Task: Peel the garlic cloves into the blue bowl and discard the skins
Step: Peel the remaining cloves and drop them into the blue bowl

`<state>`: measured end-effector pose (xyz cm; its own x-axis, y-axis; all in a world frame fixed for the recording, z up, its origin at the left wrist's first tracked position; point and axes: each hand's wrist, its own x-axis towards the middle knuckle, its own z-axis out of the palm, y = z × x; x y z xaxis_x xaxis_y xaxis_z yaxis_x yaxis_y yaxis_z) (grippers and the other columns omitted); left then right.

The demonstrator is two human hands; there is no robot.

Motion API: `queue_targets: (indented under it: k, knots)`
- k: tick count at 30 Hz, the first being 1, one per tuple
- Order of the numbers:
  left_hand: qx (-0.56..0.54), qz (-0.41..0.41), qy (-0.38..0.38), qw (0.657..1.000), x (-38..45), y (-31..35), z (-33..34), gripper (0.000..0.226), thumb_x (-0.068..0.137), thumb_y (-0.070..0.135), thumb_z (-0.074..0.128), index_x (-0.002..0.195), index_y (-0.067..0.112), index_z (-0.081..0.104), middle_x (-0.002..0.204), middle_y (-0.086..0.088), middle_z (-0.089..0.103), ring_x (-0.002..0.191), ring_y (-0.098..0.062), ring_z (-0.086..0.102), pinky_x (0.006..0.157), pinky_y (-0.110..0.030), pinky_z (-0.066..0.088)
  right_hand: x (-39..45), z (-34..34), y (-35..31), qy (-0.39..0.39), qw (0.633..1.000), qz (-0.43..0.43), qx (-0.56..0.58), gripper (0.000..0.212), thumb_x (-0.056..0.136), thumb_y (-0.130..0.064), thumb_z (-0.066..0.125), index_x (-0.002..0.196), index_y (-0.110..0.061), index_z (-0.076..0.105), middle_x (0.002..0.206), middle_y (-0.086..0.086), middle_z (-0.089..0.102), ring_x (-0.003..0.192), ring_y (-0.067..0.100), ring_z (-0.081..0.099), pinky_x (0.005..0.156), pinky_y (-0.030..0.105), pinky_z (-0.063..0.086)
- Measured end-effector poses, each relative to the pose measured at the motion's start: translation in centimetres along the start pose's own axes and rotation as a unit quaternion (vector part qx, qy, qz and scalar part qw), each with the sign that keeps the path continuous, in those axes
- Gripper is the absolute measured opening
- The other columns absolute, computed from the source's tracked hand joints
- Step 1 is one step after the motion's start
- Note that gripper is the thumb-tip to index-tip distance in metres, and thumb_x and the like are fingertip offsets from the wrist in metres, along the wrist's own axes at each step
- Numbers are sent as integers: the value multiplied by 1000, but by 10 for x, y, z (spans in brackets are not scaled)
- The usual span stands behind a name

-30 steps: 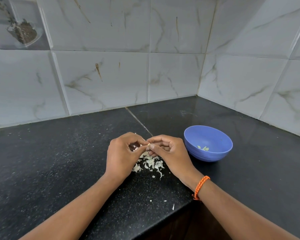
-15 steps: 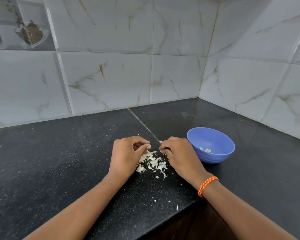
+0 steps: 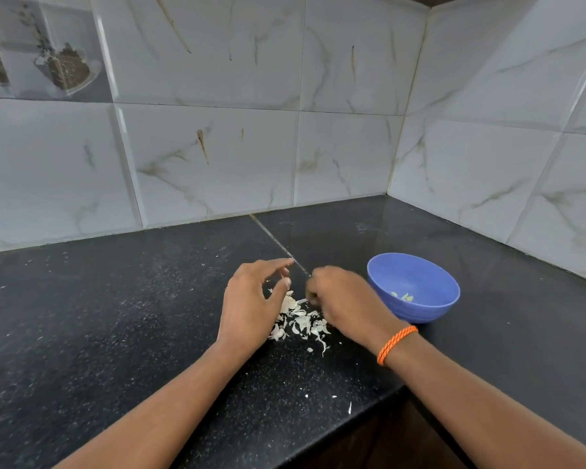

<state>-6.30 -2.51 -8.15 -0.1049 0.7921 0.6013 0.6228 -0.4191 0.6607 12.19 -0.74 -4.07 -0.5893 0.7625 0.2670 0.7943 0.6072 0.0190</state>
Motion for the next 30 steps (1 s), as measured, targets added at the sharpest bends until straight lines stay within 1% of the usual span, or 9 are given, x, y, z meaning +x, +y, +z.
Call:
queue_targets:
  k: [5, 8, 9, 11, 13, 16, 20, 24, 30]
  knots:
    - [28, -7, -4, 1000, 0, -2, 0, 25, 103, 27, 71, 125, 39, 77, 103, 30, 69, 111, -1, 57, 92, -11, 40, 17, -22, 23, 140, 988, 56, 43, 17, 97, -3, 65, 93, -17, 74, 93, -2, 60, 90, 20, 58, 72, 37, 44]
    - [49, -5, -13, 999, 0, -6, 2, 19, 101, 23, 73, 109, 38, 80, 105, 28, 71, 117, -2, 54, 96, -5, 33, 4, 10, 10, 36, 997, 40, 57, 23, 96, -1, 61, 90, -20, 72, 92, -5, 57, 92, 23, 61, 70, 33, 37]
    - [53, 0, -21, 998, 1, -7, 3, 19, 99, 21, 75, 104, 38, 81, 104, 27, 72, 117, -2, 54, 99, -6, 33, 0, 15, 10, 17, 996, 40, 73, 23, 97, -3, 62, 92, -21, 75, 93, -6, 60, 92, 21, 62, 70, 32, 38]
    - [53, 18, -35, 998, 1, -9, 5, 20, 95, 20, 79, 99, 39, 81, 101, 27, 72, 117, -2, 52, 103, -17, 37, 0, 10, 17, 69, 984, 61, 150, 20, 97, -9, 69, 91, -24, 81, 89, -8, 67, 83, 15, 64, 70, 31, 43]
    - [36, 29, -53, 998, 0, -7, 5, 13, 91, 31, 84, 100, 40, 80, 99, 29, 73, 115, 0, 52, 101, -28, 42, -2, 2, 20, 142, 962, 76, 223, 17, 94, -14, 76, 88, -28, 83, 82, -10, 71, 77, 10, 65, 70, 33, 49]
    - [25, 38, -67, 997, -3, -1, 5, 21, 83, 51, 88, 99, 42, 77, 97, 31, 73, 113, 3, 54, 96, -28, 44, -13, 1, 14, 176, 931, 99, 304, 16, 93, -15, 80, 89, -29, 86, 83, -16, 77, 82, 5, 72, 77, 30, 57]
    - [60, 45, -50, 996, -4, 2, 6, 26, 80, 58, 88, 96, 42, 77, 91, 32, 72, 106, 6, 56, 87, -20, 44, -22, 16, 11, 172, 916, 112, 345, 31, 95, -15, 78, 118, -36, 82, 96, -20, 80, 92, -1, 74, 90, 33, 61]
    - [70, 45, -49, 995, -7, 6, 6, 19, 84, 55, 86, 97, 43, 79, 88, 32, 72, 101, 3, 60, 81, -21, 48, -25, 23, 9, 176, 925, 103, 322, 58, 97, -15, 77, 144, -47, 63, 95, -21, 77, 93, 3, 71, 90, 31, 59]
    - [38, 28, -41, 998, -6, 5, 6, 6, 93, 35, 84, 98, 38, 84, 91, 27, 77, 92, 1, 71, 83, -38, 60, -24, 33, 6, 228, 907, 87, 342, 58, 100, -7, 71, 146, -42, 62, 96, -18, 74, 98, 8, 67, 88, 27, 54]
